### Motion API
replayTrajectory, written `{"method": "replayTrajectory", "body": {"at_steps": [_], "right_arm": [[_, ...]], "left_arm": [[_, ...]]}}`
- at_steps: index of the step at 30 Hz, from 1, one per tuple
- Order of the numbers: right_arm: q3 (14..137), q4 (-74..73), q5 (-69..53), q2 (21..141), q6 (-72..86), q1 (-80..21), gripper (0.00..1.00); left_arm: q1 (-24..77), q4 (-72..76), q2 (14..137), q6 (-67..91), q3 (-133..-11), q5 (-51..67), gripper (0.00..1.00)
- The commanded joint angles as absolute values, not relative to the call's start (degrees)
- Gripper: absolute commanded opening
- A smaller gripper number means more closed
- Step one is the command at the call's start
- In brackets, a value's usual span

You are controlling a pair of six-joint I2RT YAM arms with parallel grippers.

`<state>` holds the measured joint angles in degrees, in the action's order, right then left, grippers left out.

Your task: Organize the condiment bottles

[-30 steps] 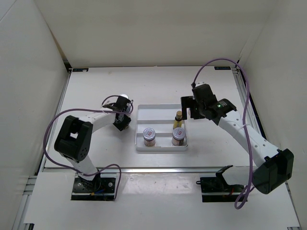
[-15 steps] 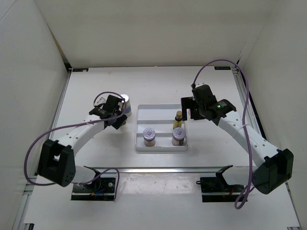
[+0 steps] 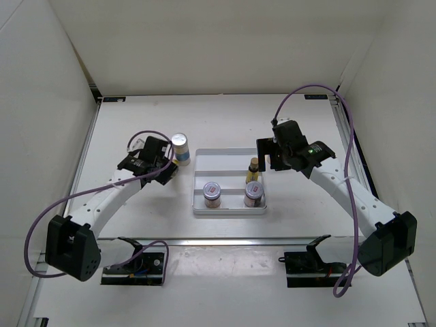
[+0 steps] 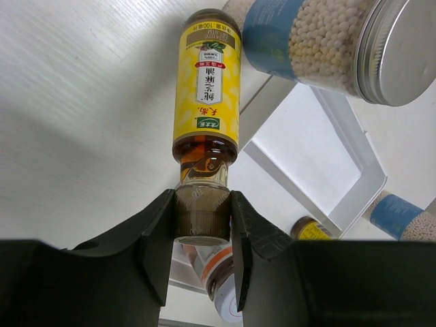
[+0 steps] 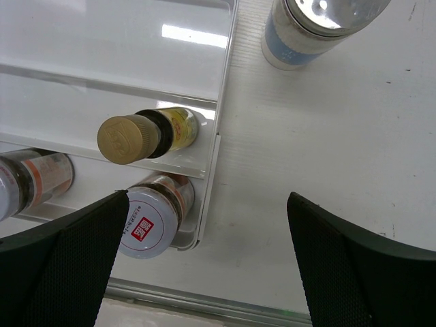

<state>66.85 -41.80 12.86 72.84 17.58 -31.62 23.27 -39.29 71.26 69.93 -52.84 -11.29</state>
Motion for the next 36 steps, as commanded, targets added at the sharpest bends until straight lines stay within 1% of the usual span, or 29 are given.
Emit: {"method": "replayTrajectory", "body": {"at_steps": [1, 7, 9, 15, 19, 22, 27, 32, 36], "right_arm": [[66.8, -40.2, 12.3, 71.9, 17.8, -31.5, 1.00], [66.8, -40.2, 12.3, 71.9, 17.8, -31.5, 1.00], [66.8, -40.2, 12.3, 71.9, 18.4, -31.5, 1.00], [66.8, -40.2, 11.8, 71.9, 18.4, -31.5, 1.00], [66.8, -40.2, 11.8, 71.9, 18.4, -31.5, 1.00], [66.8, -40.2, 11.8, 71.9, 18.4, -31.5, 1.00], [66.8, -40.2, 12.4, 71.9, 18.9, -31.5, 1.00], [65.1, -39.6, 12.4, 71.4, 19.4, -31.5, 1.00], [64.5, -39.1, 12.4, 70.8, 20.0, -31.5, 1.00]], "left_arm": [[23.2, -40.1, 67.4, 70.7, -53.9, -11.5, 0.11], [23.2, -44.6, 63.6, 71.7, -56.5, -11.3, 0.11], [23.2, -47.6, 63.6, 71.7, -59.2, -9.9, 0.11], [25.3, -50.3, 64.9, 70.5, -64.1, -6.3, 0.11], [25.9, -50.3, 67.9, 68.0, -66.7, -1.7, 0.11], [26.4, -50.3, 71.3, 65.9, -69.2, 4.0, 0.11], [27.1, -57.0, 77.7, 60.6, -75.9, 6.9, 0.11], [27.1, -64.3, 82.3, 51.9, -84.8, 8.4, 0.11], [27.1, -68.2, 86.0, 47.4, -87.1, 11.2, 0.11]]}}
